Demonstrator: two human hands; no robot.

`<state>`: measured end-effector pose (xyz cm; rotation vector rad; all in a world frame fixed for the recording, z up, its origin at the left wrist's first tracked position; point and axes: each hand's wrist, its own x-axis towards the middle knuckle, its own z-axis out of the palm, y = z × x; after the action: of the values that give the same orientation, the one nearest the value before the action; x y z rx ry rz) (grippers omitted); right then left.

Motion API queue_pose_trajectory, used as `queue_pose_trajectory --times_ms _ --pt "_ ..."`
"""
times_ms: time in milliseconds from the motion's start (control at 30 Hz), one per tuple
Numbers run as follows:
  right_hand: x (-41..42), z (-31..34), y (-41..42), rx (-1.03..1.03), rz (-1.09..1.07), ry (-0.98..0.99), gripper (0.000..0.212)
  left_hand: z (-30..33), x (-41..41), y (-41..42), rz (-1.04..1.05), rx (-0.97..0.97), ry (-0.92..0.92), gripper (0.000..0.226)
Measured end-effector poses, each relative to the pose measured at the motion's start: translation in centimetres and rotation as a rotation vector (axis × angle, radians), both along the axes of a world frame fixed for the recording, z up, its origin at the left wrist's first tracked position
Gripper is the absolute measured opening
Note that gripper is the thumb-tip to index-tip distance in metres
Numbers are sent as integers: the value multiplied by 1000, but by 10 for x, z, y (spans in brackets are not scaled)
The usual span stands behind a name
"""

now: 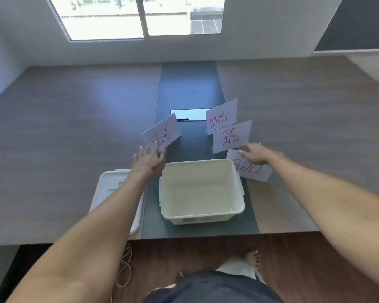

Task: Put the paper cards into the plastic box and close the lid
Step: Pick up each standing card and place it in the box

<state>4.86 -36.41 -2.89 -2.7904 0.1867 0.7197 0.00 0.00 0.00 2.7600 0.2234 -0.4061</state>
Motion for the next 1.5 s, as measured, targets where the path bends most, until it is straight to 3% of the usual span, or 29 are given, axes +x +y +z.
queue_pose_trajectory --times_ms 200,367,633,833,1333,1500 --pt "-21 -13 -13 -86 -62 -22 71 -30 -37 -1 -1 -34 52 63" --pt "-28 -8 -10 -92 -20 -90 39 -46 -60 1 11 -113 9 57" --pt "-37 -6 -9 -67 0 -161 39 -62 -73 -4 65 -385 -94 43" --pt "-50 -1 -11 64 -17 -310 28 -61 -74 -17 133 -575 -150 39" --pt "-27 93 29 140 104 -859 32 -55 -58 -30 153 -618 -144 40" --pt "-35 120 54 255 200 -952 35 -58 -56 -32 158 -616 -135 41"
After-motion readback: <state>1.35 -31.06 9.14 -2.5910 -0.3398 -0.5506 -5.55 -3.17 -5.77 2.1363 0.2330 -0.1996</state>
